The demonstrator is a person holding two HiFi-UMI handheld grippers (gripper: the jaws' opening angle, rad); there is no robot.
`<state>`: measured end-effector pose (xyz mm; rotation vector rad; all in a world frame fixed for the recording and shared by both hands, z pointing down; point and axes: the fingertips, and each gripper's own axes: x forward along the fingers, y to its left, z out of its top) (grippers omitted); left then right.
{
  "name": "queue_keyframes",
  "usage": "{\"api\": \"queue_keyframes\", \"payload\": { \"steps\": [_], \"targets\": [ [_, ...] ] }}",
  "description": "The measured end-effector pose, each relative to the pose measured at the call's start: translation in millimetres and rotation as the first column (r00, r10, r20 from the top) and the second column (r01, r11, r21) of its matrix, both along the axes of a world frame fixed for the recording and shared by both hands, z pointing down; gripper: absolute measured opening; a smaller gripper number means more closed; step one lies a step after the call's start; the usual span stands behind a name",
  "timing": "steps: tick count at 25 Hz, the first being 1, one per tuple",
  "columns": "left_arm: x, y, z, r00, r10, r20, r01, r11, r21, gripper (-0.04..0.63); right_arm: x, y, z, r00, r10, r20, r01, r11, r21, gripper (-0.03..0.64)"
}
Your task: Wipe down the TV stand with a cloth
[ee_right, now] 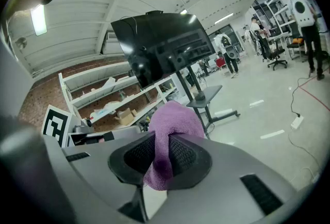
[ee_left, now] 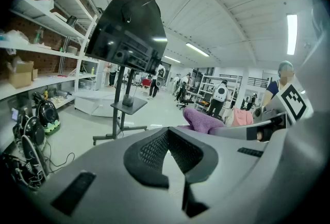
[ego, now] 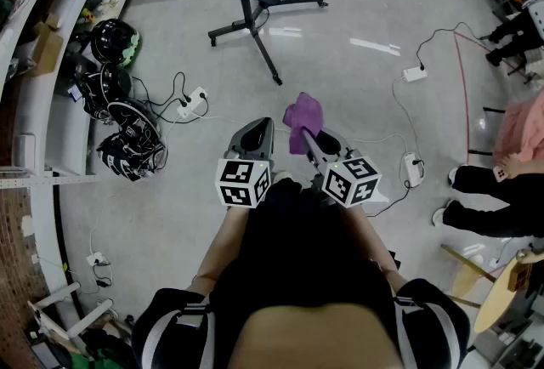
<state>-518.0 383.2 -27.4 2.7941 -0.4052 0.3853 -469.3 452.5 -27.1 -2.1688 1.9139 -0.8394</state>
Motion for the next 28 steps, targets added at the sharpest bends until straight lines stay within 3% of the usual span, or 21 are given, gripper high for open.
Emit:
{"api": "queue_keyframes", "payload": {
  "steps": [7,21,28],
  "targets": [
    [4,-1,5,0.999,0.033,0.006,-0.033,0.999,-0.027,0.006,5,-1,4,1.0,0.023,0.017,-0.023,1.0,-0.004,0.074],
    [21,-19,4,1.0,0.019,0.01,-0.018,0.998,-0.066,0.006,35,-13,-2,0.998,0.047,0.036,-0.047,0.999,-0.004,0.074],
    [52,-26,13,0.999,-0.001,0.042,0.004,0.997,-0.077,0.006,67,-26,7,0.997,0.027,0.073,-0.026,1.0,-0.008,0.074]
  ]
}}
